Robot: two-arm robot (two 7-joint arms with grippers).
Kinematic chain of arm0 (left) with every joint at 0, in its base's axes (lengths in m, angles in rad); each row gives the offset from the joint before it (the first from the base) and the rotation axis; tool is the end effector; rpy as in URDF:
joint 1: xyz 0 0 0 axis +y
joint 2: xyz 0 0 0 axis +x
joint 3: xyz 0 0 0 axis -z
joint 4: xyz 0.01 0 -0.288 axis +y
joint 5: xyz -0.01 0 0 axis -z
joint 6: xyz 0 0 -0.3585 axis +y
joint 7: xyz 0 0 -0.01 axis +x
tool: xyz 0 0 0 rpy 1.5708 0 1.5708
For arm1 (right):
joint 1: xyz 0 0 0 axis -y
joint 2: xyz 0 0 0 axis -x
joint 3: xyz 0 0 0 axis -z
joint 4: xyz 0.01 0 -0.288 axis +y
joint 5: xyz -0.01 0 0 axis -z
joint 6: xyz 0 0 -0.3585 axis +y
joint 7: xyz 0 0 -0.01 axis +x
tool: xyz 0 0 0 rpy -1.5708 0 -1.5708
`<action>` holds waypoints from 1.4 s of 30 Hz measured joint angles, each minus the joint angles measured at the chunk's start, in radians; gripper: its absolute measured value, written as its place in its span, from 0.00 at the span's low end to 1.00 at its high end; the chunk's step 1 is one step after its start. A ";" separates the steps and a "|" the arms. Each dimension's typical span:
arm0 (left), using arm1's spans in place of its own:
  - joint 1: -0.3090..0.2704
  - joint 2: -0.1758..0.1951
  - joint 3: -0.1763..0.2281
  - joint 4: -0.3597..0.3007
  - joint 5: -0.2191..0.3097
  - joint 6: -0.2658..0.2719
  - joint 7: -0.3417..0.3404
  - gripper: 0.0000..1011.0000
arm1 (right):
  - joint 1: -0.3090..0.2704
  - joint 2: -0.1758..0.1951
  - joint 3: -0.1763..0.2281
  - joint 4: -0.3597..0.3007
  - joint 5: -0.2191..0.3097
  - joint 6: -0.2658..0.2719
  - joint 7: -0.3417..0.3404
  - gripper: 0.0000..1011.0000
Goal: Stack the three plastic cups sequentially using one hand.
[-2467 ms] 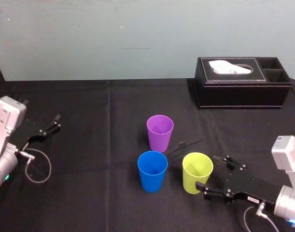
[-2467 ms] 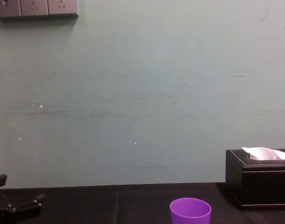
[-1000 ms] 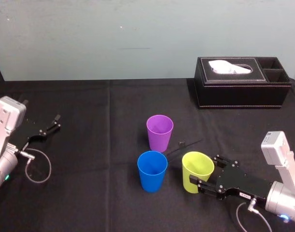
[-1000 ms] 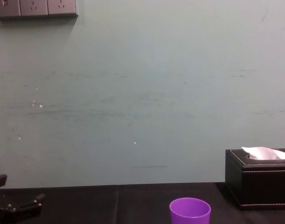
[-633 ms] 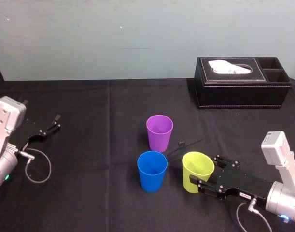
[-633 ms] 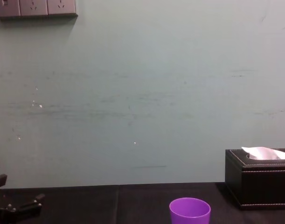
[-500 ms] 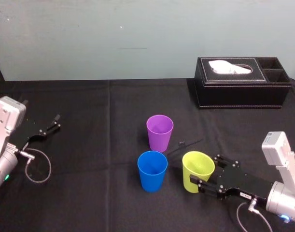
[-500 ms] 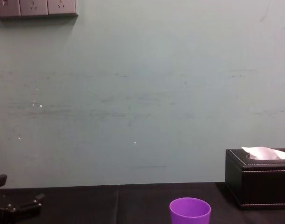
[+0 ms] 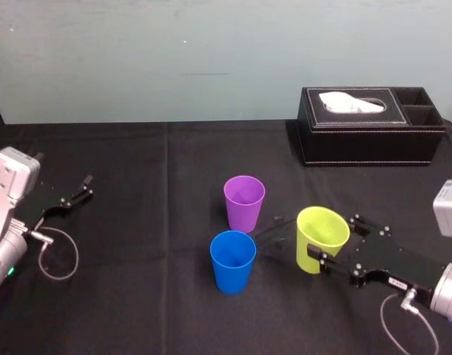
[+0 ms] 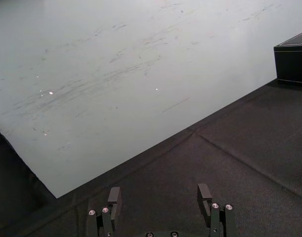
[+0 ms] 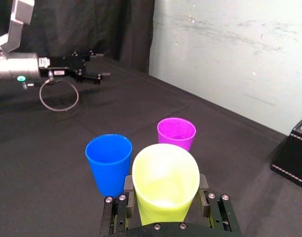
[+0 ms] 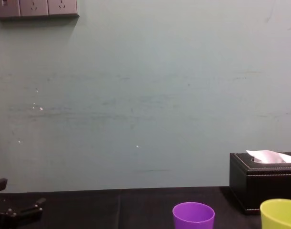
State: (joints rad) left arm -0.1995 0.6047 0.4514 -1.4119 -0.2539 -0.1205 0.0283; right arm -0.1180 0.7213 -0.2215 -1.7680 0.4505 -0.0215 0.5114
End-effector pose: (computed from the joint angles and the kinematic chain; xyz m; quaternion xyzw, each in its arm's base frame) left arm 0.4047 0.0684 -0.3102 0.1415 -0.1324 0.5799 0.7913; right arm 0.3353 -0.0873 -0.2647 -0.1104 -0.0337 -0.3630 0.9246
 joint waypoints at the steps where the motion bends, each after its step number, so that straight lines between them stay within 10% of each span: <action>1: 0.000 0.000 0.000 0.000 0.000 0.000 0.000 1.00 | -0.001 0.002 0.006 -0.014 0.004 0.016 -0.006 0.73; 16: 0.000 0.000 0.000 0.000 0.000 0.000 0.000 1.00 | 0.089 -0.027 -0.016 -0.065 0.001 0.135 -0.053 0.73; 42: 0.000 0.000 0.000 0.000 0.000 0.000 0.000 1.00 | 0.386 -0.164 -0.177 0.082 -0.048 0.272 -0.063 0.73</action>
State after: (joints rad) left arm -0.1995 0.6047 0.4514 -1.4120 -0.2539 -0.1206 0.0283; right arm 0.2675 0.5573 -0.3988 -1.6865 0.4026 0.2509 0.4483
